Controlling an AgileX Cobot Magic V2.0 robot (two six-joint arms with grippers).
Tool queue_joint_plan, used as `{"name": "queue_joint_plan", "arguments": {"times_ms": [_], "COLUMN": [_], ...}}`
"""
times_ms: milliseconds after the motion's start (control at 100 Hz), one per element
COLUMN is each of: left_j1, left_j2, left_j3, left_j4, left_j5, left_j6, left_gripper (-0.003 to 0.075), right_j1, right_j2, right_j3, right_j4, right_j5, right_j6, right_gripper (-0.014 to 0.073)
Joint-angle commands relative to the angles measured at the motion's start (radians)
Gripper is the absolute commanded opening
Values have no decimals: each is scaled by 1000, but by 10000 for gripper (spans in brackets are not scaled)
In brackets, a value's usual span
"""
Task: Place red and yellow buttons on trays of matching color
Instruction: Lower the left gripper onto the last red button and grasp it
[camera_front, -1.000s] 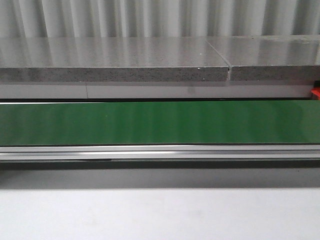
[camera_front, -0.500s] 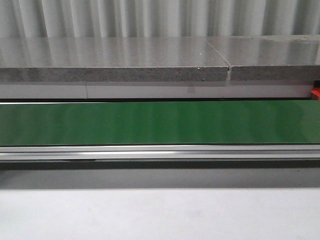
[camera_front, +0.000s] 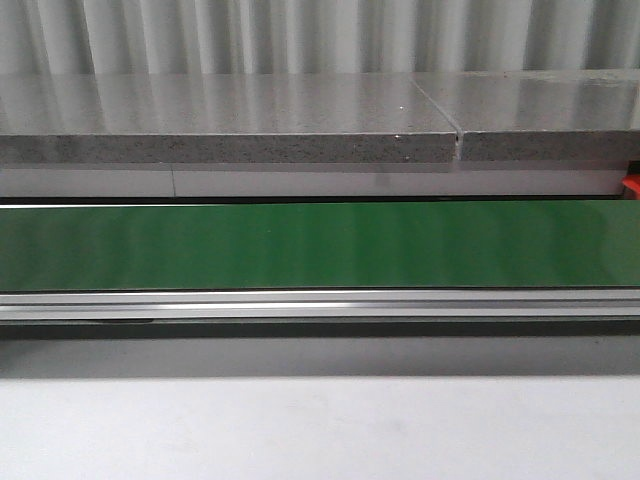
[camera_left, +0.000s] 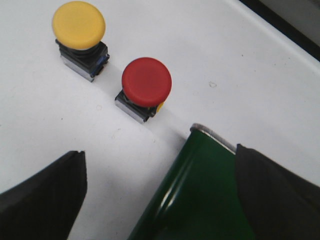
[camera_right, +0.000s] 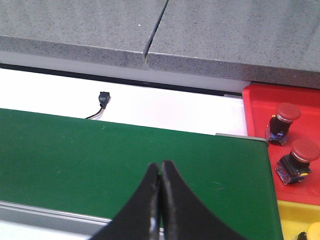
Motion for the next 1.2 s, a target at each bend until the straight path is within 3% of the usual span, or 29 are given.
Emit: {"name": "queue_joint_plan", "arguments": {"times_ms": [0, 900, 1000, 1190], "left_j1": [4, 62, 62, 60], "left_j2": [20, 286, 286, 286], "left_j3": [-77, -303, -303, -303], "left_j4": [-8, -26, -26, -27], "left_j5": [-44, -12, -3, 52], "left_j6": [-11, -14, -14, -14], "left_gripper": [586, 576, 486, 146], "right_j1": [1, 1, 1, 1], "right_j2": [-5, -5, -5, -5], "right_j3": [-33, -33, -33, -33], "right_j4": [10, 10, 10, 10], "right_j5": [-64, -64, -64, -64], "right_j6": [-10, -10, -10, -10], "right_gripper": [-67, -67, -67, -67]}}
